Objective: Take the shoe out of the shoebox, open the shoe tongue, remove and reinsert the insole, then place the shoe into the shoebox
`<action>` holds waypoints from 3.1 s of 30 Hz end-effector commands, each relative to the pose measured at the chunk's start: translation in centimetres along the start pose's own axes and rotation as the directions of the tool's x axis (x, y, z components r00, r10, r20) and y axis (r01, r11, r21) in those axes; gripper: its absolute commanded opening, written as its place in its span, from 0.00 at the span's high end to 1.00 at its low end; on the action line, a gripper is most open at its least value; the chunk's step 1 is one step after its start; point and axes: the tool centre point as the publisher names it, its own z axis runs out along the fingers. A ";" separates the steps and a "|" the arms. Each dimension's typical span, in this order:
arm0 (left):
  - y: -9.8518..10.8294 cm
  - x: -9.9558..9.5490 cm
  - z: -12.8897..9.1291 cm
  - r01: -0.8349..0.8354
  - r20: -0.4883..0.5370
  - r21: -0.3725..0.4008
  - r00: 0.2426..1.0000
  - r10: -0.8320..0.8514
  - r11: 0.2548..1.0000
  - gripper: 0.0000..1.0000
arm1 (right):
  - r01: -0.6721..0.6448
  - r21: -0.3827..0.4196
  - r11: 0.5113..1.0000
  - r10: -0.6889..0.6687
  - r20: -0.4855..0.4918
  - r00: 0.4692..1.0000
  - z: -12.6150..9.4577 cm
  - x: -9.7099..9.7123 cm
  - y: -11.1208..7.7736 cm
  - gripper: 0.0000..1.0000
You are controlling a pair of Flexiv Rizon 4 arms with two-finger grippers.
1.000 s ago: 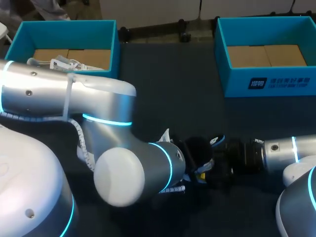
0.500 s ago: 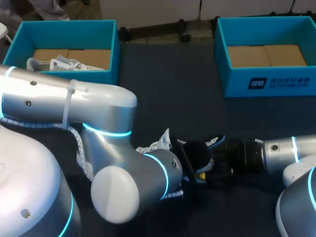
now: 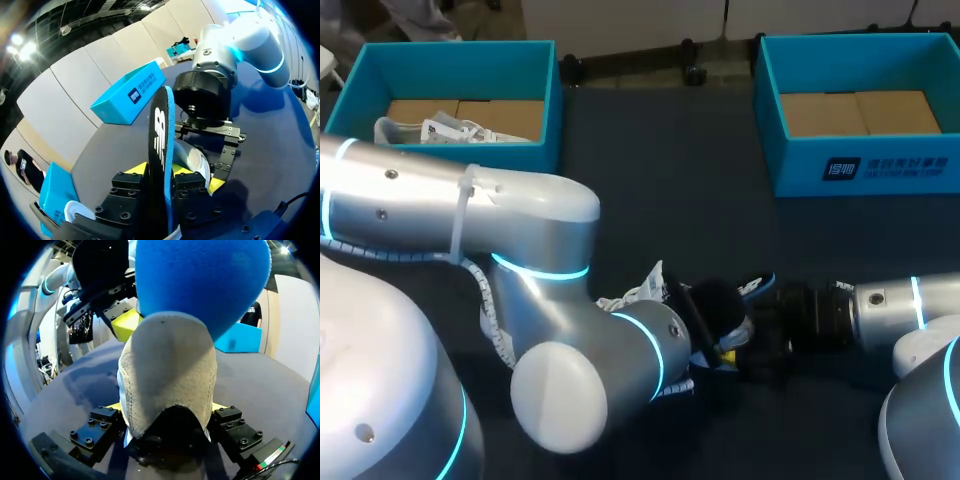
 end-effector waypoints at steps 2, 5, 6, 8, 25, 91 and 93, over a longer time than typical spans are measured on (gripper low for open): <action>-0.3 -0.1 0.5 0.008 -0.004 -0.001 1.000 -0.008 1.000 0.86 | 0.000 0.004 1.000 0.000 0.000 1.000 0.1 0.1 0.0 1.00; -0.5 -0.2 0.5 0.013 -0.011 0.002 1.000 -0.013 1.000 1.00 | 0.000 0.004 1.000 0.000 0.000 1.000 0.1 0.1 0.0 1.00; -0.5 -0.2 0.5 0.013 -0.012 0.002 1.000 -0.013 1.000 1.00 | 0.000 0.004 1.000 0.000 0.000 1.000 0.1 0.1 0.0 1.00; -0.6 -0.1 0.4 0.017 -0.018 0.001 1.000 -0.017 1.000 1.00 | 0.000 0.004 1.000 0.000 0.000 1.000 0.1 0.1 0.0 1.00; -4.7 -2.0 0.2 0.133 -0.222 -0.130 0.962 -0.160 0.983 1.00 | 0.000 0.004 1.000 0.000 0.000 1.000 0.1 0.1 0.0 1.00; -18.7 -11.2 -19.8 0.401 -0.785 -0.005 0.566 -0.253 0.916 1.00 | 0.000 0.004 1.000 0.000 0.000 1.000 0.1 0.1 0.0 1.00; -18.6 -11.6 -20.2 0.422 -0.782 0.008 0.568 -0.258 0.906 1.00 | 0.000 0.004 1.000 0.000 0.000 1.000 0.1 0.1 0.0 1.00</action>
